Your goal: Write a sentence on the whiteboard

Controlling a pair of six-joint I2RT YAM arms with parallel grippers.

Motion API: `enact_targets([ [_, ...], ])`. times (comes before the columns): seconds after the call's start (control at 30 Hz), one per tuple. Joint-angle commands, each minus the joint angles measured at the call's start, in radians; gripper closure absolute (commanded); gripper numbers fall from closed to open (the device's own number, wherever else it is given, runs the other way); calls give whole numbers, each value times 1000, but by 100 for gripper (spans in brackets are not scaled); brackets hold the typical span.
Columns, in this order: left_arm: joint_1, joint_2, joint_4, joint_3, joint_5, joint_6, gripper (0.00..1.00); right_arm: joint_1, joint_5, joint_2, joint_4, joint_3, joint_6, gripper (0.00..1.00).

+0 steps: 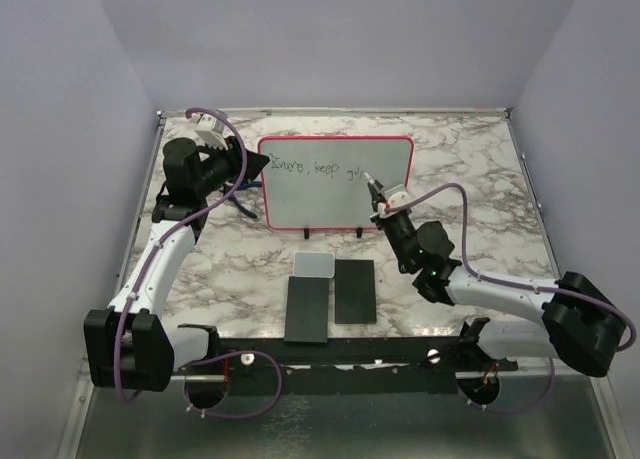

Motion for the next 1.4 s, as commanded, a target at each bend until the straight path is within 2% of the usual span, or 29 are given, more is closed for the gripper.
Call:
enact_targets([
  [0.0, -5, -26, -15, -10, -11, 16, 73, -5, -27, -78, -38, -7, 23, 99],
  [1.37, -5, -26, -16, -10, -12, 16, 73, -15, -6, 52, 102, 46, -43, 99],
])
